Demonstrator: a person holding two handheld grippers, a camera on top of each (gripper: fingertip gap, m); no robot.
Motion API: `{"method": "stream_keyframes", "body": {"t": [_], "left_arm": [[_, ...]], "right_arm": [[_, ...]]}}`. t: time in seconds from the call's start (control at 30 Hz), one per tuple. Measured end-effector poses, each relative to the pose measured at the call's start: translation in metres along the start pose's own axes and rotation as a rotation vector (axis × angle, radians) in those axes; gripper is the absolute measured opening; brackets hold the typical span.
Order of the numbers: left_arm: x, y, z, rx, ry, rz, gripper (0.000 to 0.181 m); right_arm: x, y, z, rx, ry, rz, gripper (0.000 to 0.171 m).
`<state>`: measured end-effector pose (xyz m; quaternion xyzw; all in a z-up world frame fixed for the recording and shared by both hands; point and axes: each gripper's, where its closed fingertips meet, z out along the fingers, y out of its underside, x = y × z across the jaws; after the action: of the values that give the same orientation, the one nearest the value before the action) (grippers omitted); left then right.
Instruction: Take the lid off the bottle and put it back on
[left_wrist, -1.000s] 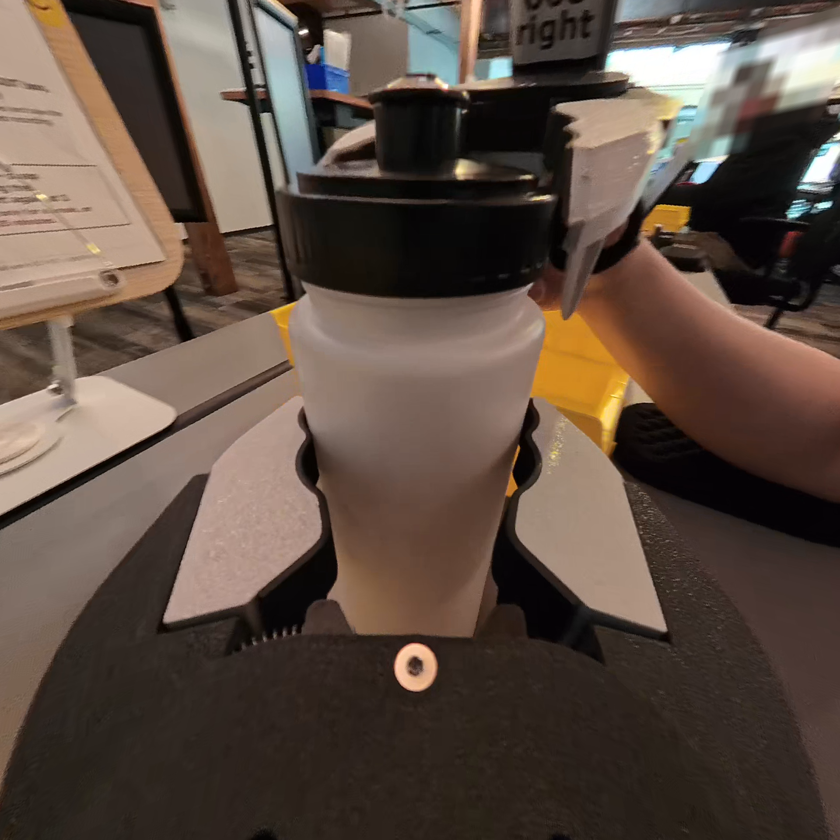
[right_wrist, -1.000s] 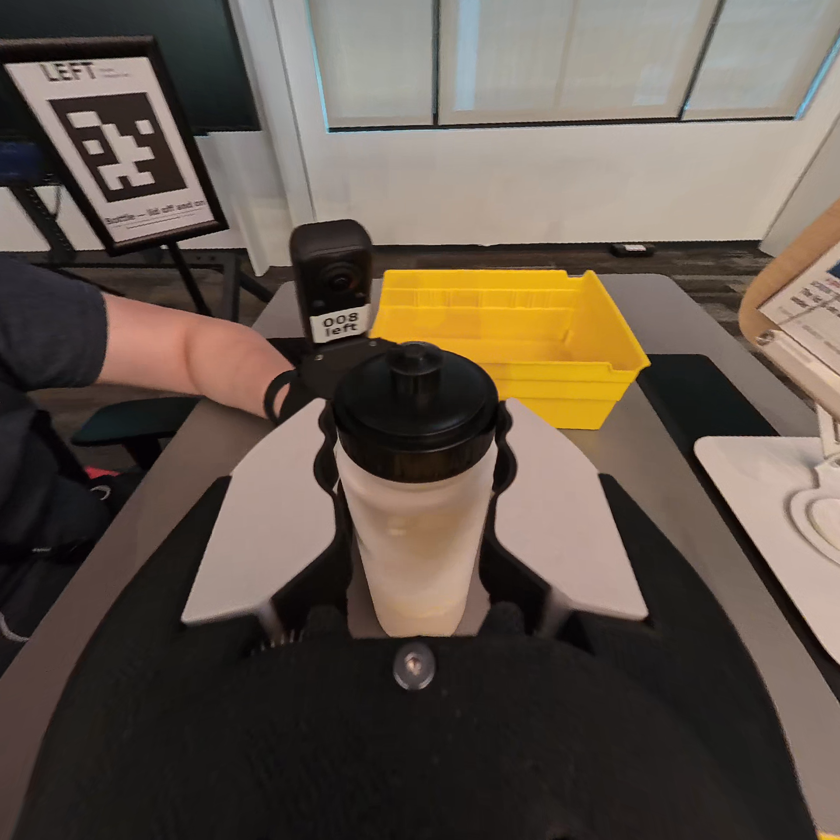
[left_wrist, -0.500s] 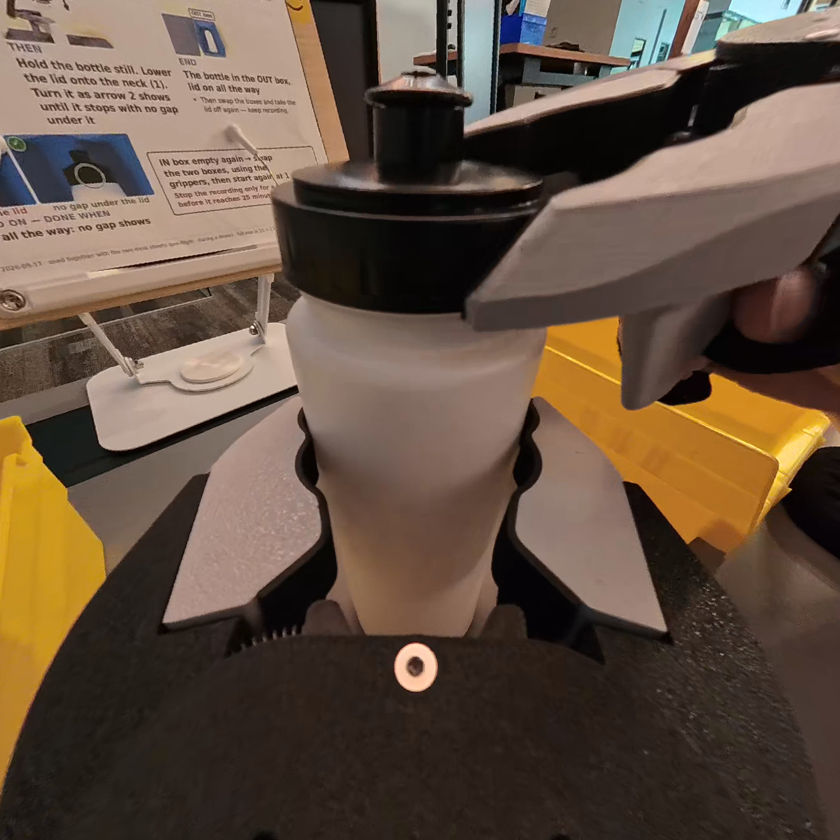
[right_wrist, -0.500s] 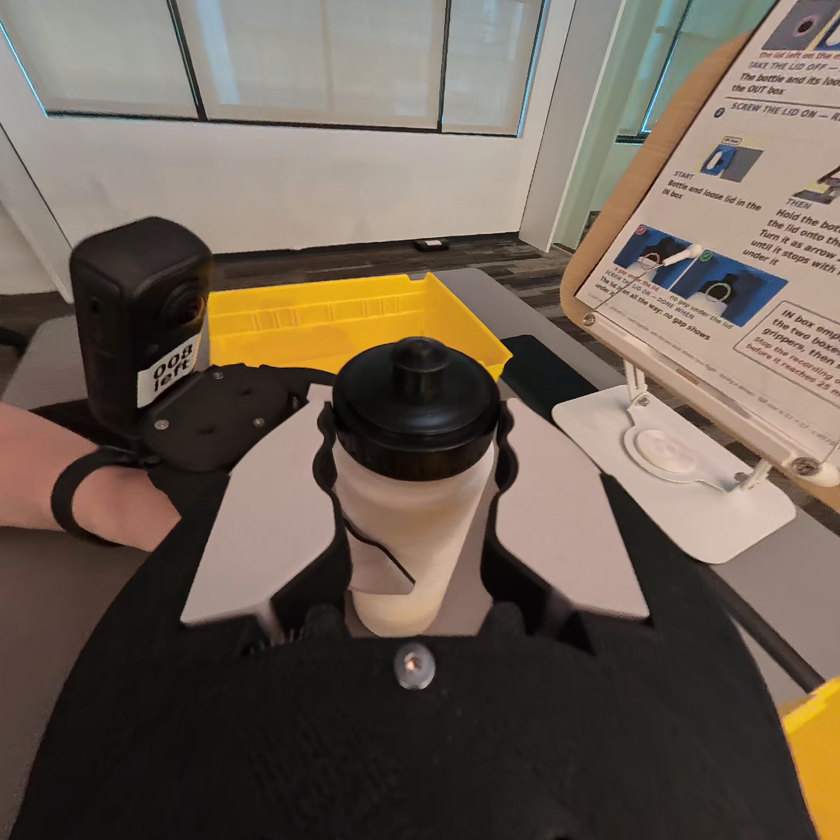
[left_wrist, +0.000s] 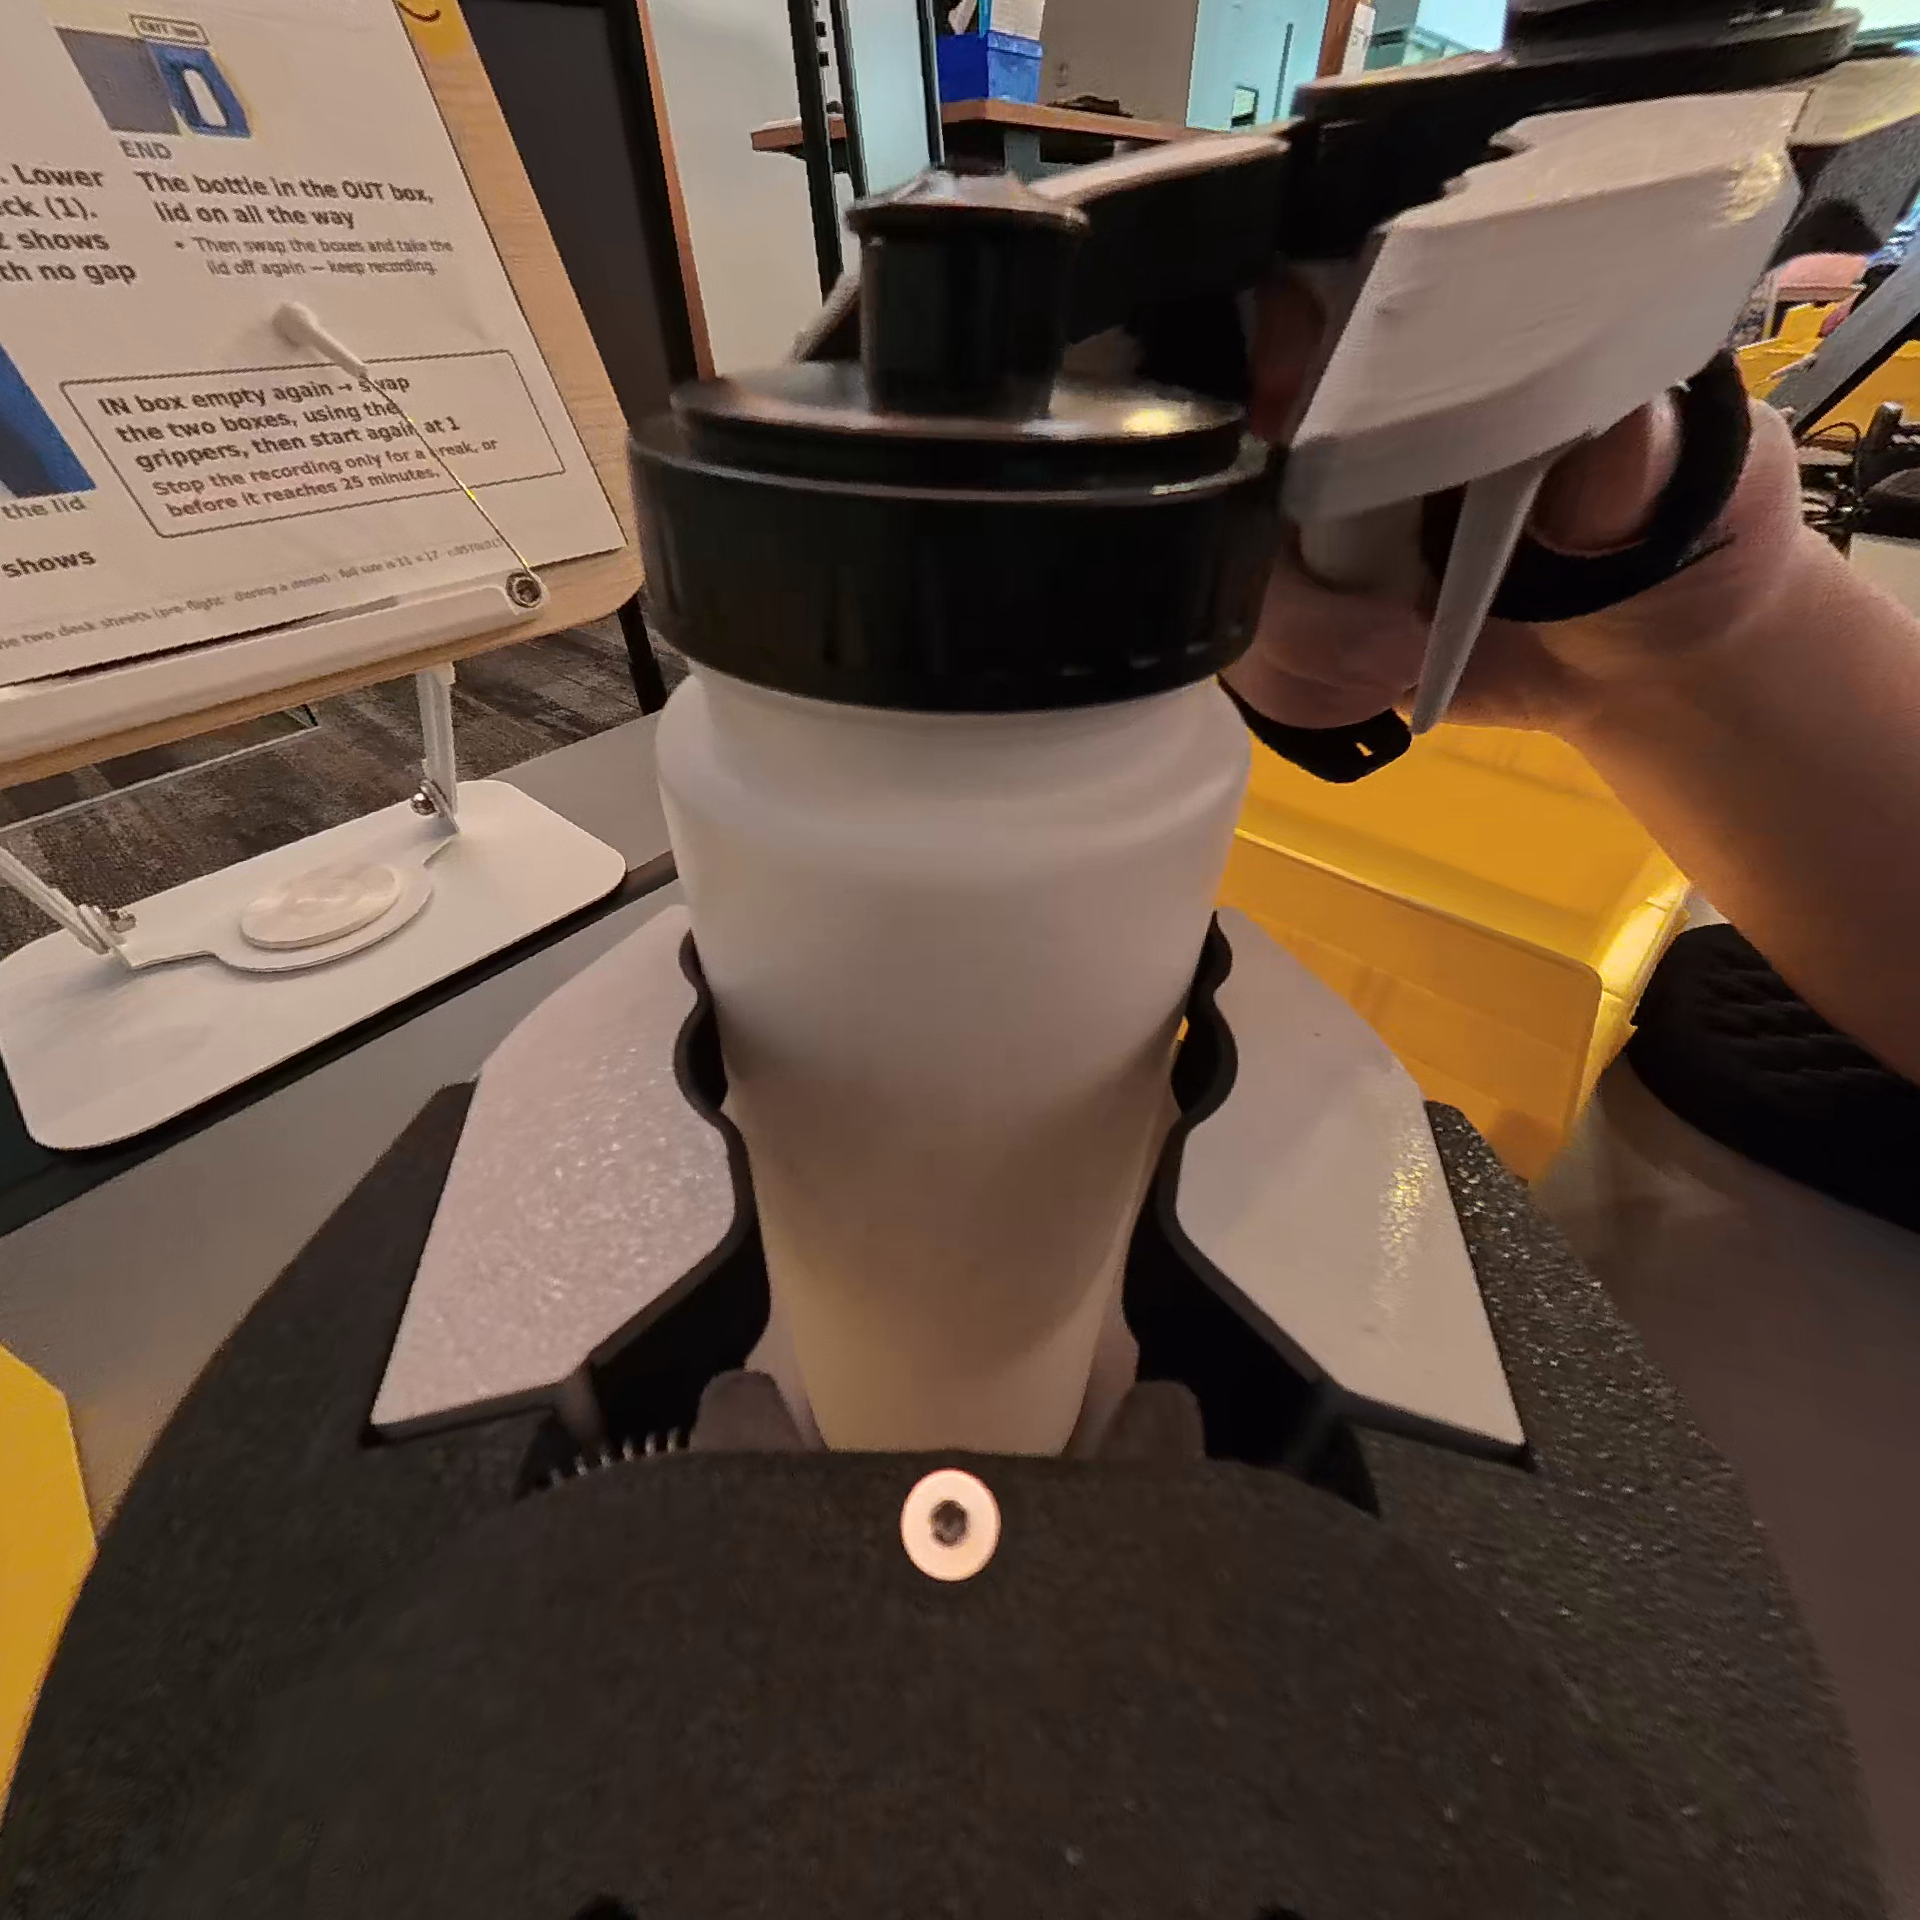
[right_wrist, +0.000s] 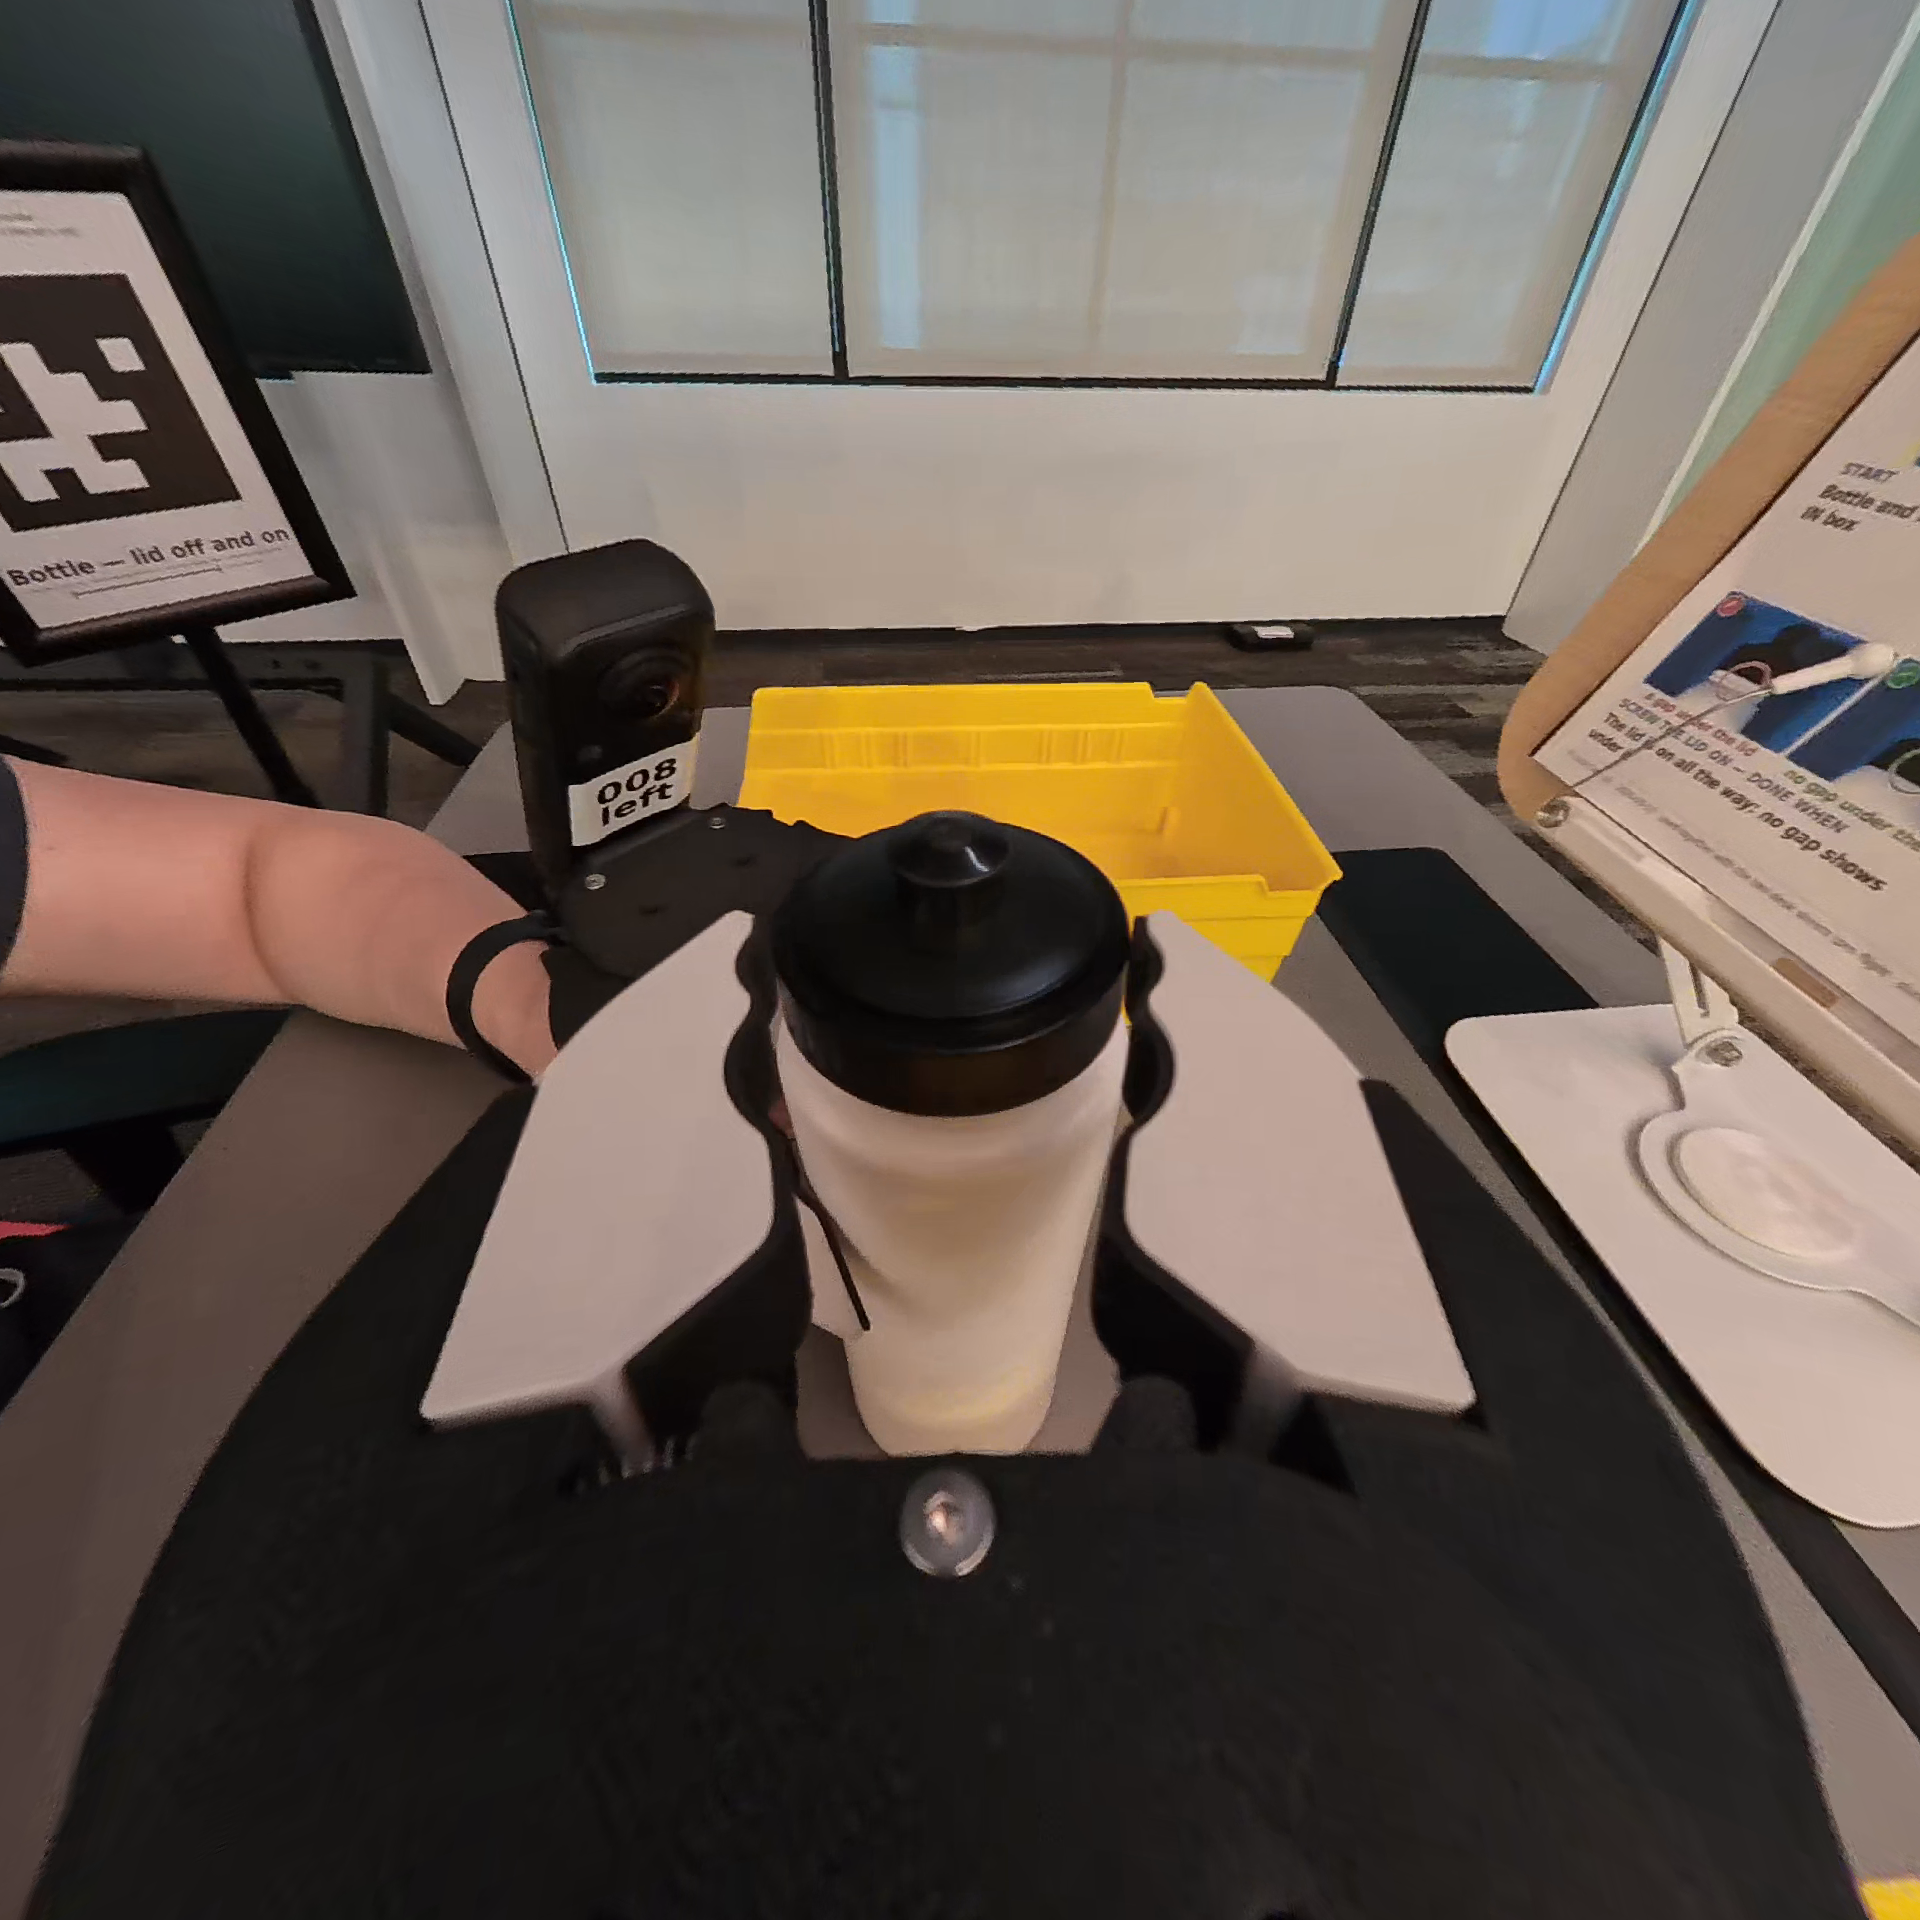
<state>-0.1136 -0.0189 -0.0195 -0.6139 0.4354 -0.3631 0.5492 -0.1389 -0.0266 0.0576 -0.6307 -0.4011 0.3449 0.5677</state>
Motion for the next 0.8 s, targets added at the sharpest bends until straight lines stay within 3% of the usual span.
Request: {"method": "stream_keyframes", "body": {"t": [0.2, 0.53, 0.63, 0.8], "left_arm": [[-0.009, 0.001, -0.002, -0.018, -0.080, -0.026, 0.086], [-0.030, 0.004, -0.010, -0.038, -0.201, -0.054, 0.086], [-0.030, 0.003, -0.009, -0.036, -0.186, -0.051, 0.086], [-0.017, 0.002, -0.004, -0.024, -0.085, -0.028, 0.086]], "right_arm": [[0.004, 0.000, 0.007, -0.039, 0.094, 0.025, 0.065], [0.013, 0.000, 0.026, 0.009, 0.496, -0.031, 0.066], [0.012, 0.002, 0.026, -0.068, 0.456, -0.086, 0.068], [0.004, -0.011, 0.010, -0.040, 0.252, -0.145, 0.074]]}}
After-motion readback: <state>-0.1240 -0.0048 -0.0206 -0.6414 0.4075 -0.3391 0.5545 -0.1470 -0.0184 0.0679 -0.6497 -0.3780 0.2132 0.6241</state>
